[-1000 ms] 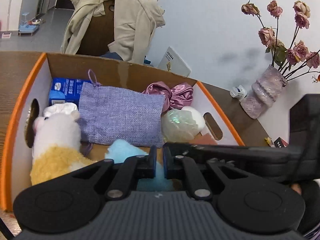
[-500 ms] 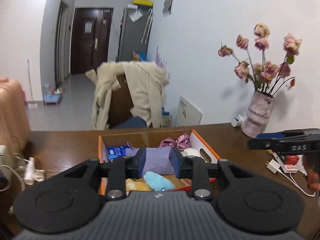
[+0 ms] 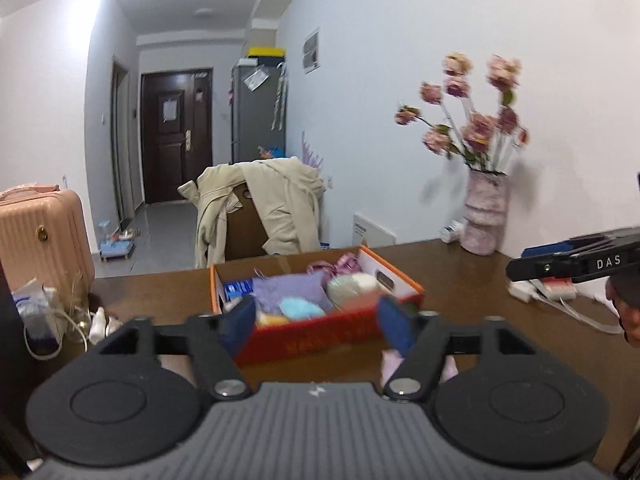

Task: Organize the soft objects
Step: 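Withdraw both grippers from the box toward the lilac towel, then grasp the lilac folded towel with both grippers and lift it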

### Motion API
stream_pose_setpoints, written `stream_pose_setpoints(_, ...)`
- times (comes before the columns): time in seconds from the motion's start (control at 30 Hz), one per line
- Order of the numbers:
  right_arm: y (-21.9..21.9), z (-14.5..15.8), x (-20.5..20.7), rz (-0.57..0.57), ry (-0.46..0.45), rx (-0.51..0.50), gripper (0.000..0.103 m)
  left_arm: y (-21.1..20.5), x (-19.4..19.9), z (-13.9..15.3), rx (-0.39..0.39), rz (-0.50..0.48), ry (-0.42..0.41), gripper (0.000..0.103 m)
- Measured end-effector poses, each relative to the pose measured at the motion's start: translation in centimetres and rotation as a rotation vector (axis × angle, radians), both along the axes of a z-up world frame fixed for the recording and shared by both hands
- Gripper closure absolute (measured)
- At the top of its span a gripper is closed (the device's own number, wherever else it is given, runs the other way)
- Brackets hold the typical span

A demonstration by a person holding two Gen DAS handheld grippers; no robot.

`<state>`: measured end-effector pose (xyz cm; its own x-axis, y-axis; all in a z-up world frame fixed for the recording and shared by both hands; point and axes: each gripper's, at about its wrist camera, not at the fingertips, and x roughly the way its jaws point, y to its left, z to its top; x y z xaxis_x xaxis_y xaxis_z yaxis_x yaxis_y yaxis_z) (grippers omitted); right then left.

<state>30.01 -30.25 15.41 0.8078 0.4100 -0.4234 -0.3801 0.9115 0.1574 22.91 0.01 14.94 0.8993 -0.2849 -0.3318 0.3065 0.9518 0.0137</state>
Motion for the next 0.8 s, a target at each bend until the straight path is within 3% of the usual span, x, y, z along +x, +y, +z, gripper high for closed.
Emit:
stream_pose_setpoints(0.13, 0.0, -4.3, -4.4, 0.052, 0.005, -0.02, 0.026, -0.7, -4.1, -4.9, 0.04, 0.008, 0.023, 0.016)
stream_pose_setpoints(0.23, -0.1, -7.3, -8.2, 0.065, -0.04, -0.029, 0.025, 0.1, -6.3, -7.3, -0.023, 0.048, 0.033, 0.004)
stream_pose_setpoints(0.4, -0.7, -10.6, -11.2, -0.034, 0.056, 0.039, 0.024, 0.8, -7.5, -9.4, -0.051, 0.07, 0.069, 0.004)
stream_pose_setpoints(0.53, -0.4, -11.7, -10.8, -0.056, 0.111, 0.045, 0.024, 0.2, -5.7, -9.8, -0.056, 0.051, 0.1, 0.004)
stream_pose_setpoints(0.8, -0.4, -12.5, -6.5, -0.135, 0.111, 0.088, 0.025, -1.9, -0.8, -10.8, -0.123, 0.012, 0.177, 0.005)
